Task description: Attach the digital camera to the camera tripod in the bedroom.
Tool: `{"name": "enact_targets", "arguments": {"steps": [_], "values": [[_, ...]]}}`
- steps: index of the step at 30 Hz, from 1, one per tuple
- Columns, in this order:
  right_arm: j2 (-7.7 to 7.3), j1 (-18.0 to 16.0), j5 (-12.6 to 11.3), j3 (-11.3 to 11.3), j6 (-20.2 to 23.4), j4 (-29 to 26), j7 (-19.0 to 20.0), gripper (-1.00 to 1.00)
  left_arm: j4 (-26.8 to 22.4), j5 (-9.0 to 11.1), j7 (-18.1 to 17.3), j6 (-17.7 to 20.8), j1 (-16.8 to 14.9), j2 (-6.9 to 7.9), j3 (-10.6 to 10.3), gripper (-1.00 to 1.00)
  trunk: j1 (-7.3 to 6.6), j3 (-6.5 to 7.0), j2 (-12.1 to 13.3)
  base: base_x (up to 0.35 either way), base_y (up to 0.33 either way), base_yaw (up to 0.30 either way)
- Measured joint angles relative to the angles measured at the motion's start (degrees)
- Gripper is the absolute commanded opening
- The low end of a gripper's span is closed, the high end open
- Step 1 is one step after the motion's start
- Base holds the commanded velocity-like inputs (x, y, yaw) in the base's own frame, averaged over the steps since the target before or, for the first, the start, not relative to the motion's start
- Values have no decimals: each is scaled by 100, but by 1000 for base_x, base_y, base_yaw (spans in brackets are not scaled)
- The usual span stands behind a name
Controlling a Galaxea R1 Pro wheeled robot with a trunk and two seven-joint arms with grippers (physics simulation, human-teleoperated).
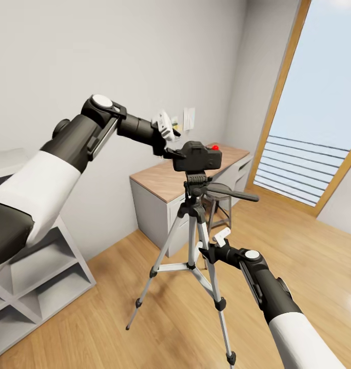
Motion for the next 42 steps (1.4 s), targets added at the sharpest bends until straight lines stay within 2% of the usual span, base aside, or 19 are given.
{"name": "enact_targets", "arguments": {"steps": [3,4,9,10,17,25,29,30,35,36,39,42], "values": [[0,0,1,0,0,0,0,-100,-41,7,43,5,0,3,266,100,0,0,0,0,0,0],[1,0,3,-1,2,0,0,-100,-101,7,61,9,-1,6,473,100,0,0,0,0,0,0],[0,0,3,-1,0,1,1,-100,-329,1,78,27,0,22,1014,100,0,0,-1,0,0,0],[0,0,2,-1,3,-1,1,-100,-357,-1,79,30,0,24,1067,100,0,0,0,0,0,0],[0,0,3,-1,3,-2,2,-100,-456,-2,74,63,0,31,1247,100,0,0,0,0,0,0],[0,-1,5,-2,4,-4,3,-100,-424,10,74,90,0,33,1285,100,0,0,0,0,0,0],[0,-1,9,-5,6,-7,7,-100,-238,18,78,433,0,70,1292,100,0,0,0,0,0,0],[-2,-1,3,-3,13,-11,8,-100,-82,26,66,756,1,114,1292,100,0,0,1,0,0,0],[-6,-1,-1,-2,9,-7,9,-100,312,109,-64,1688,24,343,1297,100,0,0,0,0,0,0],[-7,-1,-1,-2,11,-8,10,-100,348,175,-173,1911,54,450,1301,100,0,0,0,0,0,0],[-7,-1,1,-3,13,-10,13,-100,292,272,-354,2093,238,655,1308,100,0,0,1,0,0,0],[-7,-1,2,-4,13,-11,14,-100,185,341,-457,2180,602,932,1316,100,0,-1,1,0,0,0]]}}
